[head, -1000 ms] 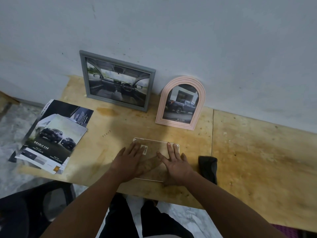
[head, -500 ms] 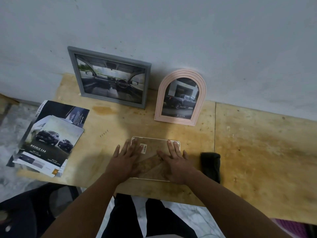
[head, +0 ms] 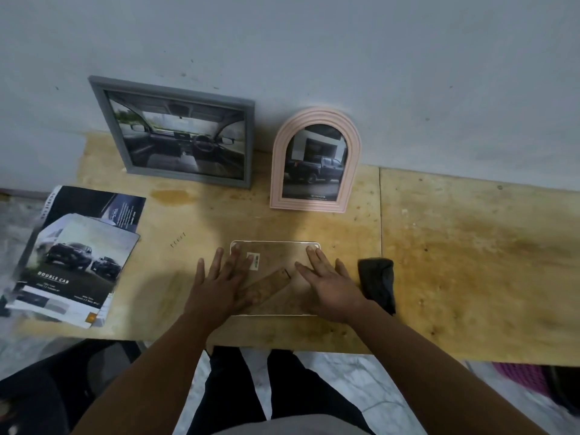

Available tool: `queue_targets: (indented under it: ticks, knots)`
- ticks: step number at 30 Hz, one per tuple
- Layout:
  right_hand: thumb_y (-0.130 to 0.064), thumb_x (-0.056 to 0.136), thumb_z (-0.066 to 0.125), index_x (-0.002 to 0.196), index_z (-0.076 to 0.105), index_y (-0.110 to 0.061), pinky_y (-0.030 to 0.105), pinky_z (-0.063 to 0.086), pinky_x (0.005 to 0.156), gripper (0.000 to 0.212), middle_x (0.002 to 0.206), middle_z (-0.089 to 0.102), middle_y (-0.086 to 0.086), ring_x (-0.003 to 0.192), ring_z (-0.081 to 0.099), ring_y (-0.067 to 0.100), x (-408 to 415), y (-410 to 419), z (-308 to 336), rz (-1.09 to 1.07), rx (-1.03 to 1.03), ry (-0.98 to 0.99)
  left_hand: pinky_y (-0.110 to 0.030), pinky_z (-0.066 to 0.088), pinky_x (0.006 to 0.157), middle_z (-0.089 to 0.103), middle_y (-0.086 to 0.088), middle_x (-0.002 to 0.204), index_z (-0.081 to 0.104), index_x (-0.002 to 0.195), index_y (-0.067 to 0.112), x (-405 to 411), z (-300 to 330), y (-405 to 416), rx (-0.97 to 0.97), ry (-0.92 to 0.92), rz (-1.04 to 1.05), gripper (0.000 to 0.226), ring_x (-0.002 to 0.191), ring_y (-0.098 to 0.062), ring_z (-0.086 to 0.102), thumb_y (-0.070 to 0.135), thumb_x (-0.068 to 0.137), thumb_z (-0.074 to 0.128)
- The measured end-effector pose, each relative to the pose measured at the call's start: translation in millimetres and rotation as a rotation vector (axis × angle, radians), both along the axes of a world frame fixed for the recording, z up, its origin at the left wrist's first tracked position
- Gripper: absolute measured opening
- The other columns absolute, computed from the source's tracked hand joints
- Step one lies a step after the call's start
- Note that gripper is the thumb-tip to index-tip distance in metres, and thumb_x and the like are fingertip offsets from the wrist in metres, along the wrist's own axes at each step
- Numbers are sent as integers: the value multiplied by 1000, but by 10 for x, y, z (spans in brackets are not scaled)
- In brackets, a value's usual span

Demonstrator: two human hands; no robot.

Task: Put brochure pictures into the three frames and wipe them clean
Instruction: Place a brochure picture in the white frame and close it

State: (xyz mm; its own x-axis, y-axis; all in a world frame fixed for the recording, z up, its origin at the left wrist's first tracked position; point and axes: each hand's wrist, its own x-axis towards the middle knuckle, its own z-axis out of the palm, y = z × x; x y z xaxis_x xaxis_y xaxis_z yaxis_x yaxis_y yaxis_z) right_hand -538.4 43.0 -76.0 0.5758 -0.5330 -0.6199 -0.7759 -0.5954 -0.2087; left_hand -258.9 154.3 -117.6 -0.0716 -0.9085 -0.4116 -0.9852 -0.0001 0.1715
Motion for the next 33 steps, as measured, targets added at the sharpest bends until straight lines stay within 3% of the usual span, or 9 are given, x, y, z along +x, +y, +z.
queue_targets:
  ticks: [6,11,15,19,23,25,27,31,33]
  knots:
    - [-24,94,68,159,-3,-42,62,4,123,98,159,-37,-5,153,-25,19,19,-3,-21,-26,-3,38,-60,31,119,-3,-9,173,3,165,29,12,35,104,10,76,21,89,156,-35,17,81,93,13]
    - [-38,88,76,158,6,-42,60,3,124,99,166,-27,-6,154,-22,17,61,-2,-16,-84,27,22,-59,23,125,-6,-10,173,-2,164,31,211,-43,318,31,71,-26,85,159,-31,7,78,97,20]
    - [-43,85,77,156,8,-43,59,3,123,99,166,-28,-8,153,-23,16,61,-11,-31,-111,38,10,-55,4,127,-17,-8,171,-17,161,36,265,-33,307,57,76,19,94,159,-29,-7,84,92,25]
    - [-42,88,75,156,8,-43,60,5,124,95,165,-30,-8,153,-25,16,44,-12,-57,-114,46,1,-59,4,125,-19,-6,170,-24,158,38,305,13,179,97,40,40,108,158,-31,-12,93,82,28]
    - [-43,87,75,156,9,-41,60,7,122,95,165,-29,-7,153,-25,17,51,-13,-38,-103,41,-8,-61,0,124,-37,-1,162,-37,150,42,288,60,106,147,37,72,117,151,-27,-30,99,68,23]
    - [-44,87,75,157,9,-40,59,7,122,97,166,-28,-5,153,-24,19,44,-2,-23,-99,35,-11,-64,4,123,-36,-1,163,-35,152,41,263,71,96,150,17,81,117,153,-28,-28,99,67,22]
    - [-44,87,75,158,9,-39,59,7,122,98,166,-28,-4,153,-25,19,44,-9,-11,-97,39,-5,-66,8,124,-33,-1,165,-30,154,40,234,80,86,150,6,101,116,156,-31,-21,95,75,35]
    - [-44,88,73,159,5,-41,60,4,123,98,162,-33,-4,153,-26,20,93,-20,-6,-83,46,46,-65,6,124,-34,-1,166,-34,152,42,181,158,65,204,-17,109,116,157,-33,-21,91,79,42]
    - [-35,92,70,160,2,-41,61,2,123,96,161,-35,-3,153,-26,21,128,-33,50,-56,40,98,-66,9,123,-33,-2,166,-36,151,41,157,209,25,234,-24,121,118,157,-35,-19,89,79,45]
